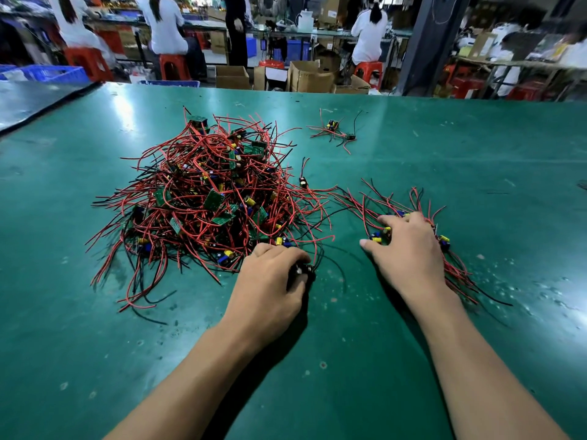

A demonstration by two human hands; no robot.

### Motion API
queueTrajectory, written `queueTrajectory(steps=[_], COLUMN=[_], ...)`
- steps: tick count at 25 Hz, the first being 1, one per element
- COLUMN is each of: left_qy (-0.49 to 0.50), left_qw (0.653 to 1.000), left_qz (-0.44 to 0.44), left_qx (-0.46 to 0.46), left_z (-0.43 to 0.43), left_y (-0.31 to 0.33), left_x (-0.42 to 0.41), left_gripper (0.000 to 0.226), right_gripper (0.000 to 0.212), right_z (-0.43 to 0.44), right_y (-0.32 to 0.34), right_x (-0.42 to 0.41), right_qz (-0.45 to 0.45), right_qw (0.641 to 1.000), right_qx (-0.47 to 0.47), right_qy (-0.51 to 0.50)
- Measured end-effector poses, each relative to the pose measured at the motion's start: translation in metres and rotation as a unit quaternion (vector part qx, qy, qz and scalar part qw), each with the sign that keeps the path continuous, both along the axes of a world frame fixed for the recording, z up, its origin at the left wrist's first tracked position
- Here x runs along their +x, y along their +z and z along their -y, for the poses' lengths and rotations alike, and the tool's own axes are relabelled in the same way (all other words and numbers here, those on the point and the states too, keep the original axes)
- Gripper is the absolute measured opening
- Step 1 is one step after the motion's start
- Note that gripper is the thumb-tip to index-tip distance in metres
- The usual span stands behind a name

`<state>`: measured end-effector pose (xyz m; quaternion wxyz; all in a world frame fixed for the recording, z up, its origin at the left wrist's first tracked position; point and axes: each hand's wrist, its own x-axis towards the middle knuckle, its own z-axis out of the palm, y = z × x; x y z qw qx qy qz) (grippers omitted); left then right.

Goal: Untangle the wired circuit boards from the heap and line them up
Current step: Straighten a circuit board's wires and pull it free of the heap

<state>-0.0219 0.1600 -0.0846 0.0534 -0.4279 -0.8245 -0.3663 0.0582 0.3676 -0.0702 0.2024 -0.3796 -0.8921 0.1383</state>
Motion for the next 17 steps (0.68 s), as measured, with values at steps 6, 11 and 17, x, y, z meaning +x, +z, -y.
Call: queueTrajectory(steps=[6, 11, 17], left_qy=[-0.014, 0.024, 0.042], left_qw=[0.999, 0.987, 0.952], left_qz=[-0.004, 0.008, 0.18], left_qx=[0.033, 0.159, 0.242], left_z=[-0.001, 0.001, -0.001], left_y=[-0.001, 0.005, 0.005], left_x=[0.0, 0.002, -0.001], left_gripper=[0.016, 0.017, 0.004], right_gripper=[0.028, 0.031, 0.012], right_z=[0.032, 0.021, 0.044], right_y=[-0.007, -0.01, 0.001], right_x=[-0.019, -0.011, -0.02], right_qz=[-0.031, -0.013, -0.158], right_qw=[0.989, 0.996, 0.939], right_qx=[-0.028, -0.018, -0.234], right_qy=[0.143, 0.089, 0.195])
